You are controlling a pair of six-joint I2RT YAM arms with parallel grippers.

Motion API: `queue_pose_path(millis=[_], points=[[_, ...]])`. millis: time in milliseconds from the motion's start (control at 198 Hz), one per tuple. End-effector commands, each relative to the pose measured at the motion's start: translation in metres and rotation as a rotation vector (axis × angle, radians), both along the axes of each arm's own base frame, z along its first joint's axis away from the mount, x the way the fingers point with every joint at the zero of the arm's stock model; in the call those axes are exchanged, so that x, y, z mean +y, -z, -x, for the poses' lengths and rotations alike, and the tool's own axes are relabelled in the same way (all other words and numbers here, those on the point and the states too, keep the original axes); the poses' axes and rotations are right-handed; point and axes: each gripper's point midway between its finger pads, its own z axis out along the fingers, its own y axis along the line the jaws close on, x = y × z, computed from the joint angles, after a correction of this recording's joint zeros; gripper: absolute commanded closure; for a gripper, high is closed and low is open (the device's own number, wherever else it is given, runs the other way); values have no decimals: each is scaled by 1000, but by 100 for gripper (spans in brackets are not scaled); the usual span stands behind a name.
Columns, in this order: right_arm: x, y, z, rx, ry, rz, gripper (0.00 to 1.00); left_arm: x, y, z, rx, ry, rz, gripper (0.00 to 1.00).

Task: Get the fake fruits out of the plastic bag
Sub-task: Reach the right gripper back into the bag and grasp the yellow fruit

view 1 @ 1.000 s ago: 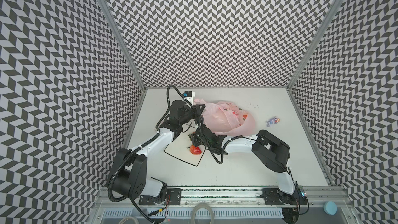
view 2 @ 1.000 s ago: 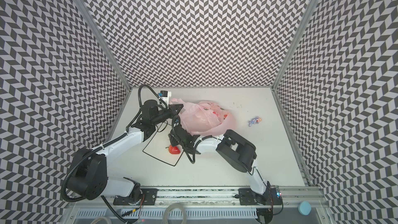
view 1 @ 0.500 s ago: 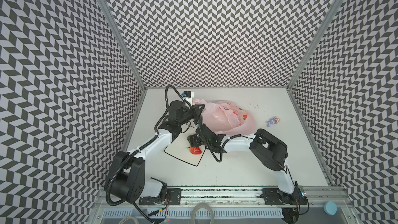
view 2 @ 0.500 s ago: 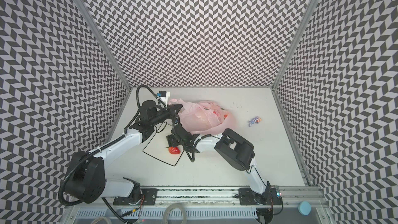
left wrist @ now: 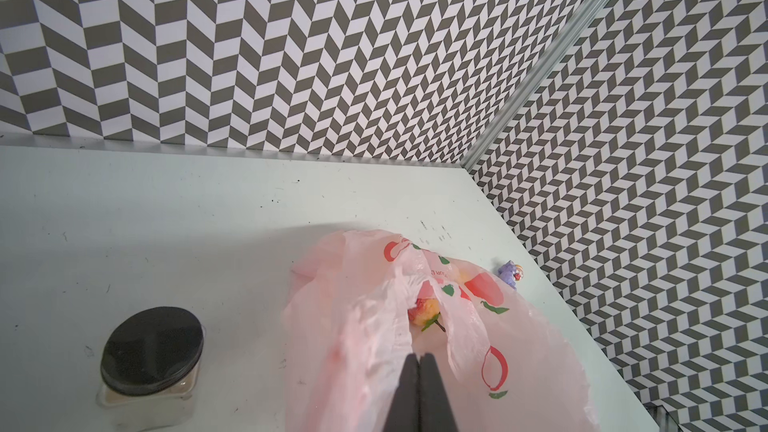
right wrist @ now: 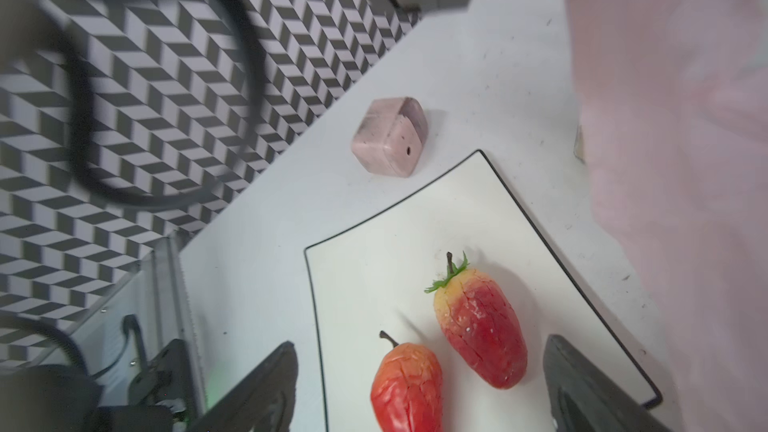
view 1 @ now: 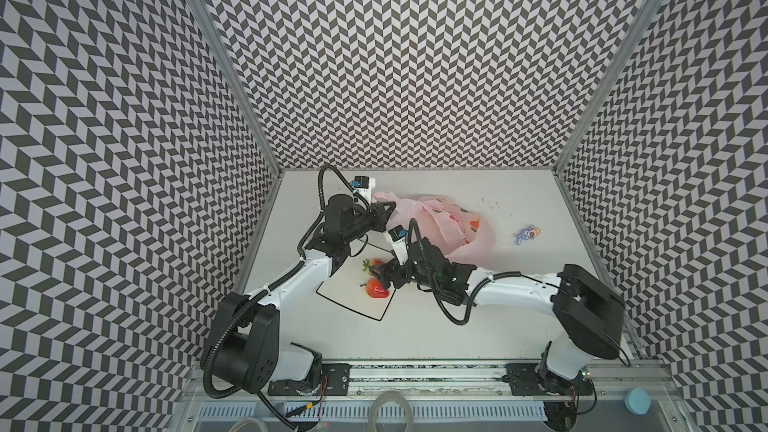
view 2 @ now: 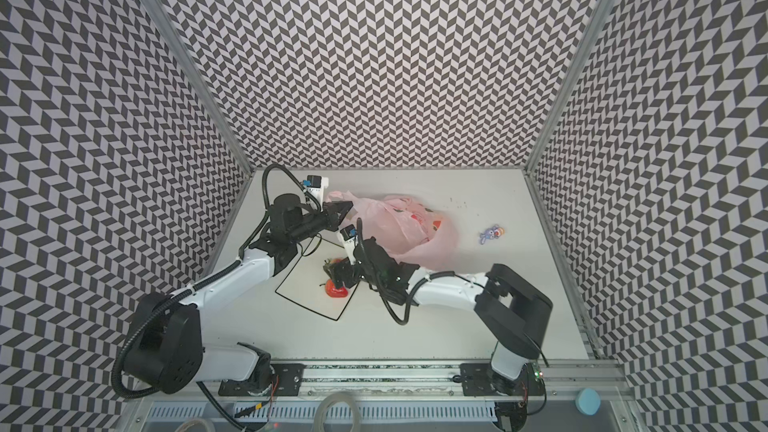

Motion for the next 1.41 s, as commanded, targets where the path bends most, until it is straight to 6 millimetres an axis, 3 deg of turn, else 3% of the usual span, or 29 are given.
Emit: queue_pose_path(millis=[0, 141, 252, 378, 479, 661, 858, 1085, 1236, 1408], points=[[-15, -44, 14, -102, -31, -77, 12, -2, -19, 2, -44, 14, 24, 100], [-51, -68, 23, -126, 33, -99, 18, -3, -19, 4, -38, 17, 29, 100], [-80, -84, 16, -134, 148, -117, 23, -6, -18, 7, -34, 23, 37, 100], [-104, -92, -3, -72, 260, -123, 37, -12, -17, 14, -27, 37, 49, 100], [-106, -92, -17, -17, 295, -126, 44, -16, -18, 20, -24, 45, 57, 100], [-91, -87, -39, 31, 309, -131, 52, -25, -19, 37, -23, 54, 69, 100], [-95, -39, -70, 152, 401, -114, 63, -27, -21, 50, -18, 39, 95, 100], [-103, 10, -106, 267, 513, -154, 65, -34, -28, 62, -16, 36, 126, 100], [-102, 43, -125, 349, 563, -142, 60, -40, -31, 70, -15, 47, 139, 100], [-134, 71, -146, 370, 724, -143, 48, -49, -35, 81, -13, 68, 149, 100]])
